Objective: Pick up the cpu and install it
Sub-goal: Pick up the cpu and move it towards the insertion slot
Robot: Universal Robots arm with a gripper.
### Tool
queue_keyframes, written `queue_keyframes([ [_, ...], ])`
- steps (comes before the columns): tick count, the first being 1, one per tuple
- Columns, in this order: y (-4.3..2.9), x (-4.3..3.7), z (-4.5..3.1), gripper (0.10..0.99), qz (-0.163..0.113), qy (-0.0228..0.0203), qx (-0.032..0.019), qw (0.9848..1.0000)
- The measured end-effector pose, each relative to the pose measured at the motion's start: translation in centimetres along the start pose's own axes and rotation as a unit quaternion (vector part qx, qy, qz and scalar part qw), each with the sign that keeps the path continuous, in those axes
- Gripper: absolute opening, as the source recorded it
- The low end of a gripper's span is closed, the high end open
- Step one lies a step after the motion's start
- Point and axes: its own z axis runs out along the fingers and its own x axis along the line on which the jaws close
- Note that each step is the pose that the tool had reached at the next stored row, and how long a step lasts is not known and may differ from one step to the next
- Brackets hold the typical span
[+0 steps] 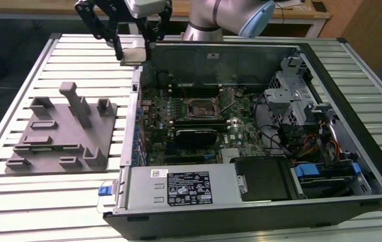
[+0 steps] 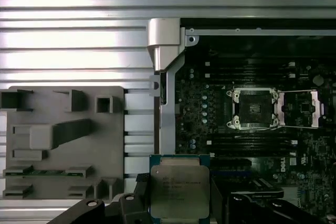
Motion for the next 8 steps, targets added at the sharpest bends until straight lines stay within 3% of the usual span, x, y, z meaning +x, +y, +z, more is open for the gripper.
queue_keyframes([
  [8, 0.06, -2.1, 0.01, 0.541, 0.0, 0.0, 0.0, 1.0],
])
